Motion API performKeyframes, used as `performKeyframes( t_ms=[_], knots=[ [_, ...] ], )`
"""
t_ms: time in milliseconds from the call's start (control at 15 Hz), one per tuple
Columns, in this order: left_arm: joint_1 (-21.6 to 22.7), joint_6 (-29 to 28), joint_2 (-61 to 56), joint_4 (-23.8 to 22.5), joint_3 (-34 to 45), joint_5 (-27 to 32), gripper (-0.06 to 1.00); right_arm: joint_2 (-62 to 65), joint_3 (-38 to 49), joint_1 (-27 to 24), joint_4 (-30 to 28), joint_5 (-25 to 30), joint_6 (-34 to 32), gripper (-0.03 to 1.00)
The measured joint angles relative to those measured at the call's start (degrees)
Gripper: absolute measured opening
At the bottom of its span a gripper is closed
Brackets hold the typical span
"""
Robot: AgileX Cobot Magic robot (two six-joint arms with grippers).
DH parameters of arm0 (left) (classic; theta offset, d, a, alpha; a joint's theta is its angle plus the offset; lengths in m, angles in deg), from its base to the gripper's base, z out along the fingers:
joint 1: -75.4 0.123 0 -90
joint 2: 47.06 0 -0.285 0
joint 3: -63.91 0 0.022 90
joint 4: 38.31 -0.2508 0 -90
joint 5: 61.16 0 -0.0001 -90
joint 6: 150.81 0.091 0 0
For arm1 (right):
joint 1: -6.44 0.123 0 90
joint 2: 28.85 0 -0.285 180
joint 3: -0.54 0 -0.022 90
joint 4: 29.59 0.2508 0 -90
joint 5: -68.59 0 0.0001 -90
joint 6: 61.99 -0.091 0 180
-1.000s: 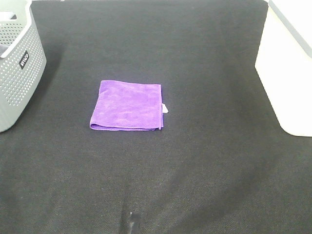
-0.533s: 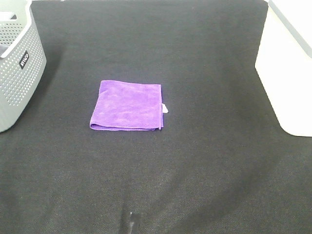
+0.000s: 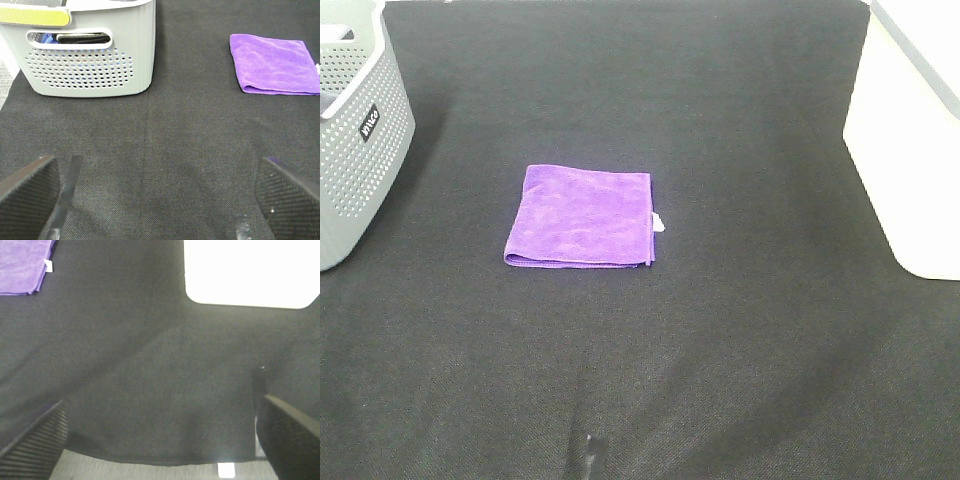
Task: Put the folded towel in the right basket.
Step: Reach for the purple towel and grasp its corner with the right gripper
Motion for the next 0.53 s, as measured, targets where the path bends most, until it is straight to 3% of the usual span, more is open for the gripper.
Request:
performKeyframes(
  t_ms=[267, 400, 533],
  knots=[
    [0.0, 0.0, 0.0, 0.0, 0.0, 0.0, 0.99, -39.6, -36.0, 0.0, 4.0, 2.9, 1.5, 0.97],
    [0.0, 0.0, 0.0, 0.0, 0.0, 0.0, 0.99, -54.4, -46.9, 0.7, 11.1, 2.8, 2.8, 0.97],
    [0.0, 0.0, 0.0, 0.0, 0.0, 0.0, 0.99, -68.8, -52.5, 8.1, 15.0, 2.5, 3.0, 0.97]
  ],
)
